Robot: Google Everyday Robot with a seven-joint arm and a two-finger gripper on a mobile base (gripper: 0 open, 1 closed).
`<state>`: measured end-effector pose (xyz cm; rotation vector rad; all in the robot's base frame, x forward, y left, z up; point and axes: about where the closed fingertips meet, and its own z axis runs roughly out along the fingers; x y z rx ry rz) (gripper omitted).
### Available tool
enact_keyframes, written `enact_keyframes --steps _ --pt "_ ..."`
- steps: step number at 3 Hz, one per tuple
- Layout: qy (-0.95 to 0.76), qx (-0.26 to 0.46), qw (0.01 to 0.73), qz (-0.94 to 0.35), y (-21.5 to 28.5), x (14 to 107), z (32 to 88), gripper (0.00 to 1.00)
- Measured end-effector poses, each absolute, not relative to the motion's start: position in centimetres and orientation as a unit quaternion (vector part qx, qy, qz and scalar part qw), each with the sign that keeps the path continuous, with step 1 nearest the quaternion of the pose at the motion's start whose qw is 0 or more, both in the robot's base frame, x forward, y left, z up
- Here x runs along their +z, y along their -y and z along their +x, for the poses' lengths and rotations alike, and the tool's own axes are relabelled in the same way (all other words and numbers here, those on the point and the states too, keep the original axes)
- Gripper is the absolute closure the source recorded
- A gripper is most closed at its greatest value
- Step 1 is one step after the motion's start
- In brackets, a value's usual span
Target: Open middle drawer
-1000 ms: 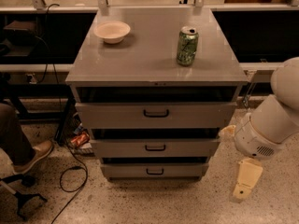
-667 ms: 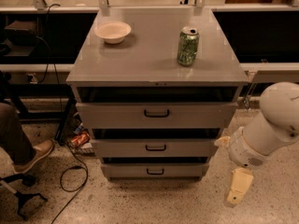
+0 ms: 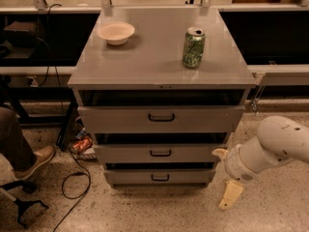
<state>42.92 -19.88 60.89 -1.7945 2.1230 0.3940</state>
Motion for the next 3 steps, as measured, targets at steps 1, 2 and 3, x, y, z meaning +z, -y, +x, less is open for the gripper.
enact_keyframes --steps 1,2,3 --pt "-0.746 0.139 0.166 -0.63 19.9 60.9 42.9 0.0" --pt "-0.744 0.134 0.174 -0.631 20.2 59.9 43.7 0.0" --pt "-0.73 0.102 0.192 -0.648 20.8 58.1 45.6 0.0"
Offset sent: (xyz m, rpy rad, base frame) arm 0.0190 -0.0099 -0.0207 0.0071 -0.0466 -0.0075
